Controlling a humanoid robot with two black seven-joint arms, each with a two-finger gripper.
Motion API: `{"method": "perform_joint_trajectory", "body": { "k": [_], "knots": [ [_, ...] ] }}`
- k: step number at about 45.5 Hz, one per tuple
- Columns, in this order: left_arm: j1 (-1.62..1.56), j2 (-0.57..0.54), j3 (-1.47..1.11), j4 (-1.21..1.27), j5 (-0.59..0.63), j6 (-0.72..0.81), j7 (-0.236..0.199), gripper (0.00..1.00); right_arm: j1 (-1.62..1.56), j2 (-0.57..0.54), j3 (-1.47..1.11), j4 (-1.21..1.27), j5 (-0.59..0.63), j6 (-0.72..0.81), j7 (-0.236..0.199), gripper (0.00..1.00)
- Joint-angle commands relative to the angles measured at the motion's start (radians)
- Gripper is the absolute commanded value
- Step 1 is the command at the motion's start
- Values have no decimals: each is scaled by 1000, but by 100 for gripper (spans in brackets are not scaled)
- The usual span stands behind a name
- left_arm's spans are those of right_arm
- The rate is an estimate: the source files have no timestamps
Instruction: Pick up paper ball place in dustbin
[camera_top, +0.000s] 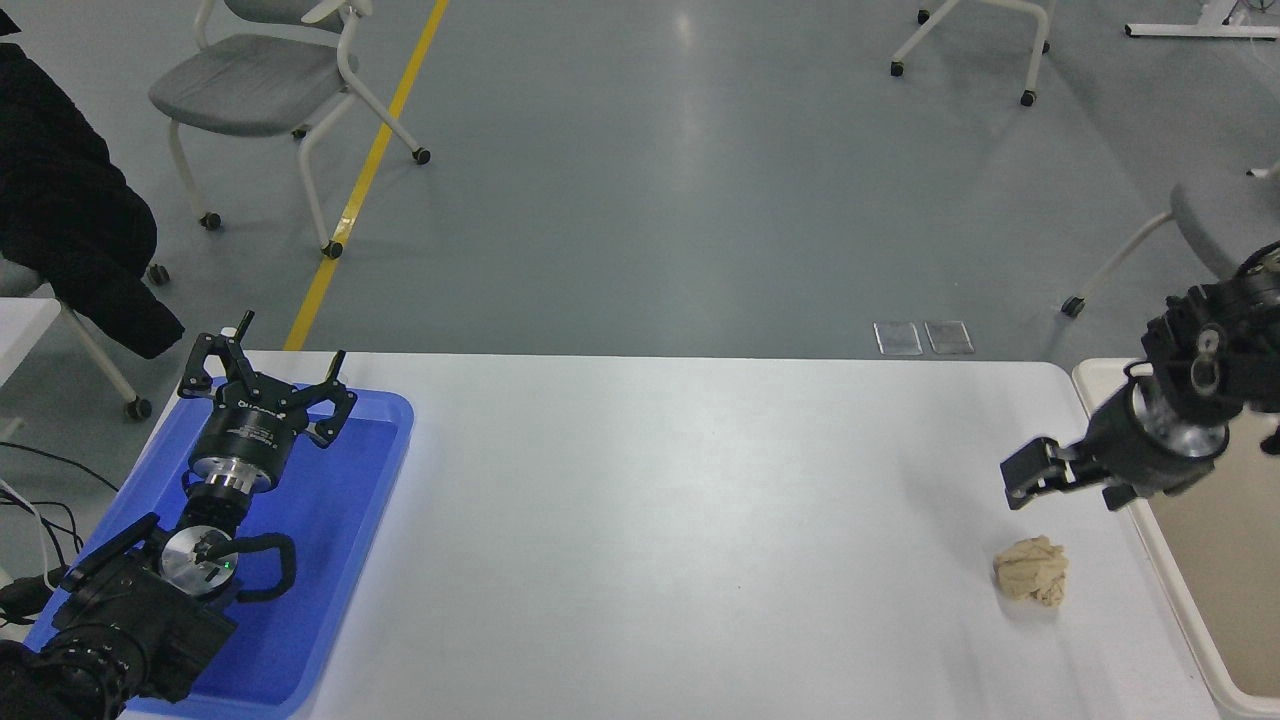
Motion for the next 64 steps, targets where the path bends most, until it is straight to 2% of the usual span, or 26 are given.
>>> {"method": "perform_joint_trajectory", "body": {
  "k": [1, 16, 22, 24, 28, 34, 38, 41, 44, 46, 52, 54, 55, 57, 64],
  "knots": [
    [0, 0, 0, 0, 0, 0, 0, 100, -228, 39, 78, -149, -43, -105, 0, 100],
    [0, -2, 0, 0, 0, 0, 0, 100, -375, 103, 161, -262, -43, -232, -1, 100],
    [0, 0, 0, 0, 0, 0, 0, 100, -402, 128, 167, -301, -42, -239, -1, 100],
    [0, -2, 0, 0, 0, 0, 0, 100, -406, 130, 167, -305, -42, -240, -1, 93],
    [0, 0, 0, 0, 0, 0, 0, 100, -408, 131, 167, -305, -42, -240, -1, 59],
    [0, -2, 0, 0, 0, 0, 0, 100, -405, 131, 172, -305, -42, -242, 3, 47],
    [0, -2, 0, 0, 0, 0, 0, 100, -402, 131, 172, -305, -42, -242, 6, 30],
    [-2, -2, 0, 0, 0, 0, 0, 100, -400, 131, 172, -301, -43, -240, 6, 12],
    [-2, -2, 0, 0, 0, 0, 0, 100, -397, 131, 172, -298, -43, -240, 8, 10],
    [-2, -2, 0, 0, 0, 0, 0, 100, -392, 131, 172, -295, -43, -240, 9, 0],
    [-2, -2, 0, -3, 0, 0, 0, 100, -334, 105, 162, -253, -42, -225, 8, 0],
    [-2, -2, 0, 0, 0, 0, 2, 100, -288, 67, 156, -217, -47, -219, 8, 0],
    [-2, -2, 0, -3, 0, 0, 2, 100, -215, 4, 147, -142, -75, -196, 6, 0],
    [-2, -2, 0, 0, 0, 0, 0, 100, -137, -42, 135, -72, -118, -170, 0, 0],
    [-2, -2, 0, -3, 0, 0, 2, 100, 156, -150, 51, 104, -178, -50, -6, 0]
  ]
}}
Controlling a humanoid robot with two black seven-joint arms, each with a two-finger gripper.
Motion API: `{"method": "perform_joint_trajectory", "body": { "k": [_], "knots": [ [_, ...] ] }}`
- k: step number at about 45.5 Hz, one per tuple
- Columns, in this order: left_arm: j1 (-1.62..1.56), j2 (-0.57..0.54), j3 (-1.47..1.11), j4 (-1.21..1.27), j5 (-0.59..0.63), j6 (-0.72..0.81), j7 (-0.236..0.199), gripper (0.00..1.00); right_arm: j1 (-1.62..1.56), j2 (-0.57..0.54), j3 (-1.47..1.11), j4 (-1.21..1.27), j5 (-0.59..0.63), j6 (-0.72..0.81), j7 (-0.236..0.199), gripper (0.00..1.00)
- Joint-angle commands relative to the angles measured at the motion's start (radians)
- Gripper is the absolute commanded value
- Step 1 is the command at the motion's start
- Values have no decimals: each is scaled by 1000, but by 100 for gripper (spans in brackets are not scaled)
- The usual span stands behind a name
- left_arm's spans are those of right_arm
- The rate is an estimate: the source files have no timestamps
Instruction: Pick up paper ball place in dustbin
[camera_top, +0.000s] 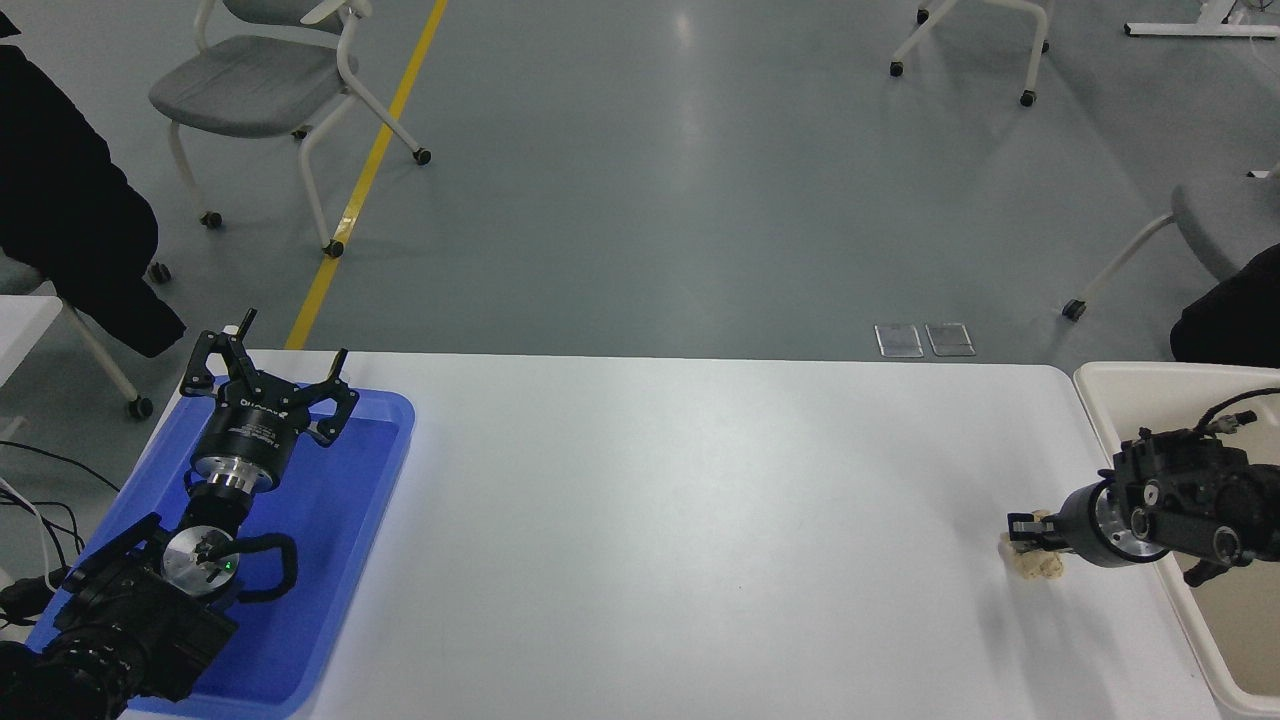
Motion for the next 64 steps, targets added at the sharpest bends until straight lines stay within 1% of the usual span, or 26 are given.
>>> {"method": "perform_joint_trajectory", "body": {
  "k": [1, 6, 11, 19, 26, 37, 44, 51, 57, 60, 64],
  "knots": [
    [0, 0, 0, 1, 0, 0, 1, 100, 383, -160, -102, 245, -78, 147, -8, 0],
    [0, 0, 0, 1, 0, 0, 1, 100, 562, -189, -156, 300, -85, 268, -10, 0],
    [2, 0, 0, 1, 0, 0, 1, 100, 696, -190, -194, 328, -85, 351, -23, 0],
    [2, 0, 0, 1, 0, 0, -1, 100, 884, -155, -293, 340, -85, 456, -23, 0],
    [2, 0, 0, 1, 0, 0, 1, 100, 958, -135, -357, 354, -81, 456, -23, 0],
    [2, 0, 0, 1, 0, 0, 1, 100, 970, -161, -394, 351, -87, 456, -25, 0],
    [2, 0, 0, 1, 0, 0, -1, 100, 934, -213, -402, 278, -93, 456, -25, 0],
    [2, 2, 0, 1, 0, 0, -1, 100, 811, -279, -376, 133, -107, 456, -14, 0],
    [2, 2, 0, 1, 0, 0, -1, 100, 627, -330, -301, -12, -108, 356, -10, 0],
    [2, 2, 0, 1, 0, 0, -1, 100, 515, -330, -251, -94, -108, 296, 4, 0],
    [2, 2, 0, 1, 0, 0, -1, 100, 359, -321, -178, -201, -108, 233, 42, 0]
  ]
}}
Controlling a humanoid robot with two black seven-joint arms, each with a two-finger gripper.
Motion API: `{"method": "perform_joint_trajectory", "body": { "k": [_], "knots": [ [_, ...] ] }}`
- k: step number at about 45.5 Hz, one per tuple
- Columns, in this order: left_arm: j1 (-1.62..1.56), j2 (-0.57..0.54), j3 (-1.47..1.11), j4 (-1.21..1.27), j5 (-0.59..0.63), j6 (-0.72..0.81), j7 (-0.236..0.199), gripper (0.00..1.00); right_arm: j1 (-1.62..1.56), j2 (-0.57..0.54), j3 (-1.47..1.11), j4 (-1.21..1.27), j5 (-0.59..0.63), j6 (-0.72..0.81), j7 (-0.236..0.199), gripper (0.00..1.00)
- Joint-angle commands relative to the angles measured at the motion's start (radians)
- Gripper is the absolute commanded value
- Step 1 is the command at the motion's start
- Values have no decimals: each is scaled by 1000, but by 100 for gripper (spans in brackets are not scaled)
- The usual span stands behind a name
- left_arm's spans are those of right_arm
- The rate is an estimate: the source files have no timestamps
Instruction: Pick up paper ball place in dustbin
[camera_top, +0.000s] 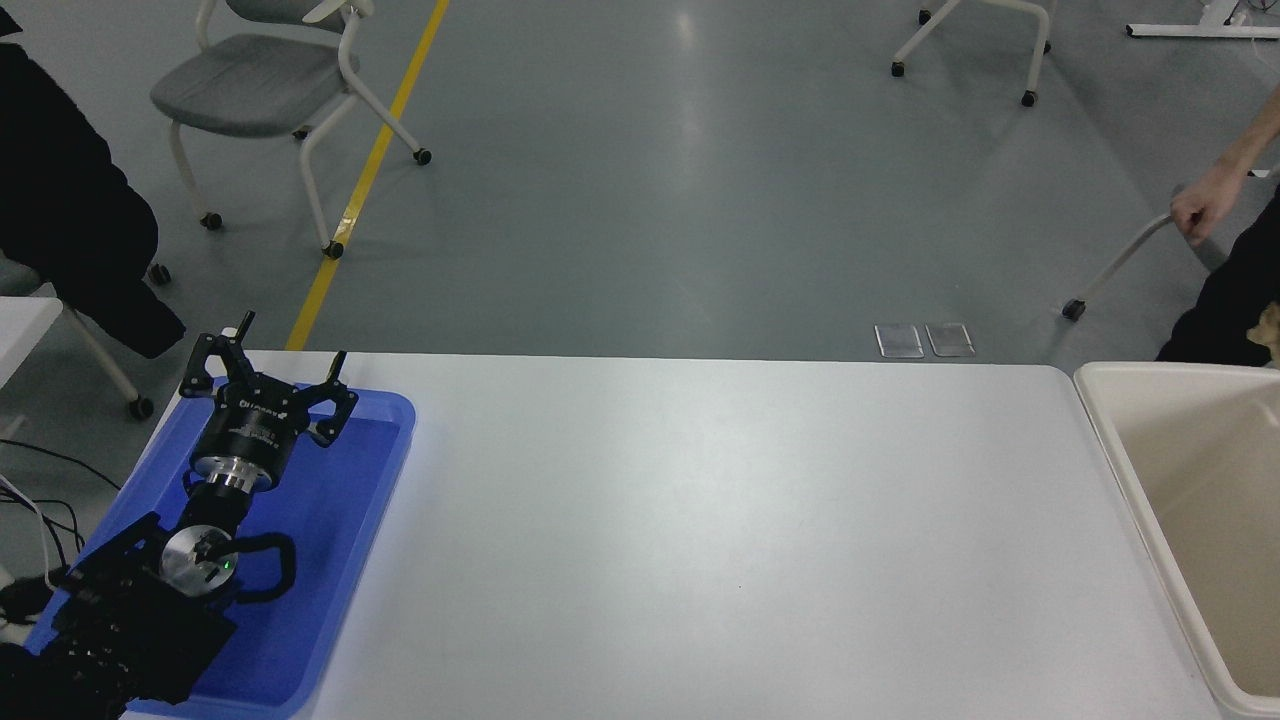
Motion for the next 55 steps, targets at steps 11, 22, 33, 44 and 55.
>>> {"method": "perform_joint_trajectory", "body": {
  "k": [11, 22, 33, 44, 55],
  "knots": [
    [0, 0, 0, 0, 0, 0, 0, 100, -723, 52, 290, -454, 11, -355, 80, 0],
    [0, 0, 0, 0, 0, 0, 0, 100, -1047, 217, 444, -629, 60, -507, 72, 0],
    [0, 0, 0, 0, 0, 0, 0, 100, -1216, 398, 474, -805, 229, -540, 68, 0],
    [0, 0, 0, 0, 0, 0, -1, 100, -1238, 425, 499, -805, 235, -557, 66, 0],
    [0, 0, 0, 0, 0, 0, 0, 100, -1238, 420, 531, -804, 235, -553, 65, 100]
  ]
}}
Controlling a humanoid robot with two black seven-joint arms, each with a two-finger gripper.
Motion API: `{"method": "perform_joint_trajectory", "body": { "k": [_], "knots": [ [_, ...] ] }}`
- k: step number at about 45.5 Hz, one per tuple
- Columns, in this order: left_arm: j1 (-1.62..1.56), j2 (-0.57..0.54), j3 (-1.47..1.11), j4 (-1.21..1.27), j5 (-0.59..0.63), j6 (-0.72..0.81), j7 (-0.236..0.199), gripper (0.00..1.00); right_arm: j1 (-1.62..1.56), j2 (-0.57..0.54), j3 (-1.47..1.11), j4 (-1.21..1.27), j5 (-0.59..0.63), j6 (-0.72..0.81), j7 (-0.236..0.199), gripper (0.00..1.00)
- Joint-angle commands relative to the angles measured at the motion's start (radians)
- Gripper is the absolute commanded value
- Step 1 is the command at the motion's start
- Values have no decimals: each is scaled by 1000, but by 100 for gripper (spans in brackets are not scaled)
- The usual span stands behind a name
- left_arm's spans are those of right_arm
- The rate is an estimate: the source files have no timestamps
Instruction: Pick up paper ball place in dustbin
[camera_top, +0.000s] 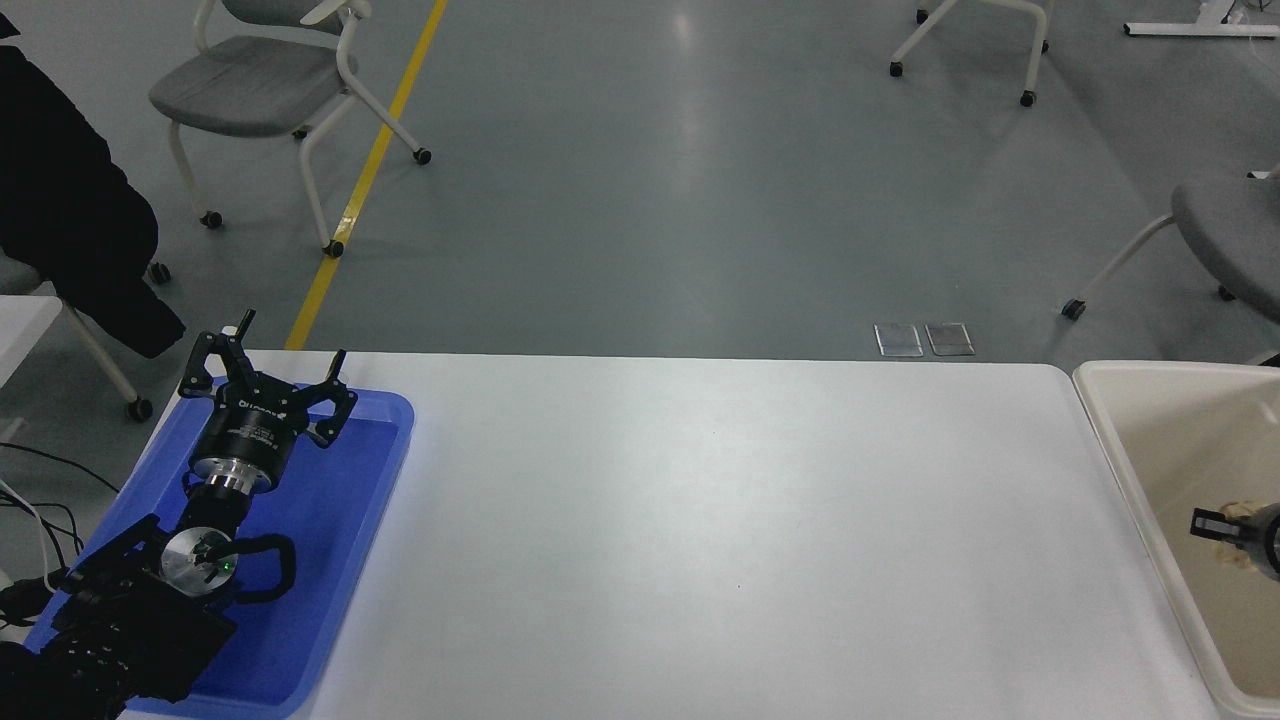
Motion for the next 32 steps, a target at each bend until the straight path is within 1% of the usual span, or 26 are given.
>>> {"method": "perform_joint_trajectory", "body": {
  "k": [1, 14, 19, 26, 32],
  "knots": [
    [0, 0, 0, 0, 0, 0, 1, 100, -22, 16, 34, -15, 12, -6, -1, 100],
    [0, 0, 0, 0, 0, 0, 1, 100, -5, 0, 42, -9, 14, -6, 5, 100],
    [0, 0, 0, 0, 0, 0, 1, 100, 10, -6, 82, -9, 15, -6, 6, 100],
    [0, 0, 0, 0, 0, 0, 1, 100, 54, -10, 200, -4, 21, -5, 6, 100],
    [0, 0, 0, 0, 0, 0, 1, 100, 84, -10, 439, 40, 63, -5, 5, 100]
  ]
}}
